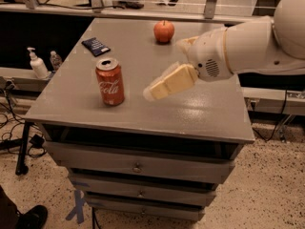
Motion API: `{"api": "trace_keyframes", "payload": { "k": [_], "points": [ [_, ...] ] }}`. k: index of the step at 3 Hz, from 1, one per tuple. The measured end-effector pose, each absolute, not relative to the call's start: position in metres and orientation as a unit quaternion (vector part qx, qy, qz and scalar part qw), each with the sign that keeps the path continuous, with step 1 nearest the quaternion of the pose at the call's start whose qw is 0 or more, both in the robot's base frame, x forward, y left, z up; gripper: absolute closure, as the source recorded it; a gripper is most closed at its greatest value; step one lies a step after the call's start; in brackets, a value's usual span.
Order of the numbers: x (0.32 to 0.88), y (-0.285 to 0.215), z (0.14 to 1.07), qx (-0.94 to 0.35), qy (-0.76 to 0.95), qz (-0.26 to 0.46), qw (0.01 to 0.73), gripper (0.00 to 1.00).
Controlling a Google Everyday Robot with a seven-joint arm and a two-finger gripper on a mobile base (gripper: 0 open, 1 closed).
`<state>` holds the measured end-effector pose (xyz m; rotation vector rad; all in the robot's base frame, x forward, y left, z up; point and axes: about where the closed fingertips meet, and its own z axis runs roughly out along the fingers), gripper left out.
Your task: Knock coke can over
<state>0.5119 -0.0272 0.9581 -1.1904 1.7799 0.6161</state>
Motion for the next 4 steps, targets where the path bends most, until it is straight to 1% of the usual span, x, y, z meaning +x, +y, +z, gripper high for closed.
{"api": "trace_keyframes", "payload": {
  "k": [1, 2, 4],
  "points": [
    [0.523, 0.014, 0.928, -0.466, 0.690, 0.293, 0.471, 0.00],
    [0.533, 0.042, 0.913, -0.460, 0.671, 0.320, 0.485, 0.00],
    [0.541, 0.092, 0.901, -0.458, 0.643, 0.364, 0.495, 0.00]
  ]
}}
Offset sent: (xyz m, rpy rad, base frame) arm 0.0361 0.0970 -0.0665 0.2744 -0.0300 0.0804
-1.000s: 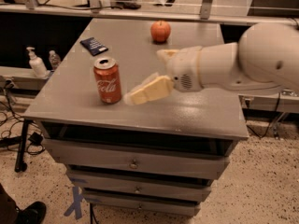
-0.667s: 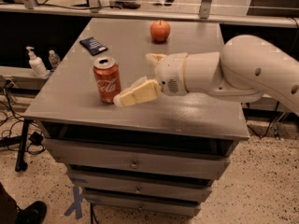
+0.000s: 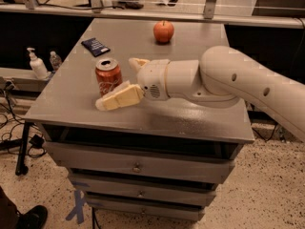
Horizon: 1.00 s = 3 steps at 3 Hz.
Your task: Knock coke can over
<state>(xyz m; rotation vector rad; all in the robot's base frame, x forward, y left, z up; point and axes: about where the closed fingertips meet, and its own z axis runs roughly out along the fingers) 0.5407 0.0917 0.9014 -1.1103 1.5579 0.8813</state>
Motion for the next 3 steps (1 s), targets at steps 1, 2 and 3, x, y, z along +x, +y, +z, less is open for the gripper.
{"api": "trace_keyframes", "payload": {
  "k": [1, 2, 3],
  "points": [
    [0.541, 0.107, 0.902, -0.456, 0.632, 0.376, 0.501, 0.00],
    [0.535, 0.128, 0.899, -0.445, 0.620, 0.393, 0.513, 0.00],
    [0.534, 0.150, 0.895, -0.451, 0.607, 0.394, 0.523, 0.15]
  ]
}}
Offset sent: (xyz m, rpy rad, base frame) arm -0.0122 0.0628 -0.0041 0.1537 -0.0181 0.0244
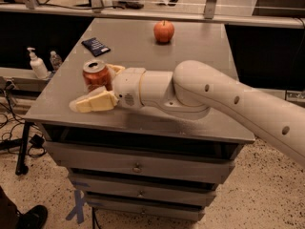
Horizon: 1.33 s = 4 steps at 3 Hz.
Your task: Knock coke can over
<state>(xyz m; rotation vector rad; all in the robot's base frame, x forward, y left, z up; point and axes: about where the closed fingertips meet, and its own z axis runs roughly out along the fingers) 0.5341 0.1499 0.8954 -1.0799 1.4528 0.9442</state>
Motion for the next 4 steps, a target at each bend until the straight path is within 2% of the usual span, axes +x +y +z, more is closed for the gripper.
{"api": "trace_keyframes", "payload": {
  "k": [1, 3, 4],
  "points": [
    [0.538, 0.157, 0.885, -0.453, 0.605, 0.383, 0.531, 0.39],
    [0.557, 0.126, 0.882, -0.437, 0.628, 0.339, 0.547, 0.85],
    [0.569, 0.104, 0.903, -0.448, 0.639, 0.311, 0.542, 1.00]
  ]
}}
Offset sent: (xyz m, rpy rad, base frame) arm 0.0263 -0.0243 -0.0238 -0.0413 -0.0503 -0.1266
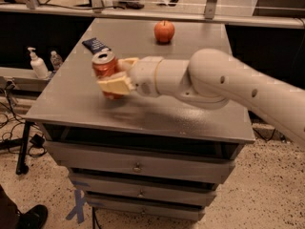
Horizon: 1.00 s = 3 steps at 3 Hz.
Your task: Knock coke can over
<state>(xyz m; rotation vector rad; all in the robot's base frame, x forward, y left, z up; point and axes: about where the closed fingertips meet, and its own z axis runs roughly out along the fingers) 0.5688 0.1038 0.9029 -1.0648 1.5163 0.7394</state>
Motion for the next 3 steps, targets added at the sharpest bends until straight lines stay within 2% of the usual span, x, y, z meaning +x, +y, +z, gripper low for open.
{"api": "trace_keyframes", "payload": {
  "k": [1, 3],
  "points": [
    [0.579, 0.084, 0.921, -0.484, 0.650, 0.287, 0.510, 1.00],
    [0.608, 0.008, 0.895, -0.553, 0.711, 0.195, 0.388, 1.00]
  ]
}}
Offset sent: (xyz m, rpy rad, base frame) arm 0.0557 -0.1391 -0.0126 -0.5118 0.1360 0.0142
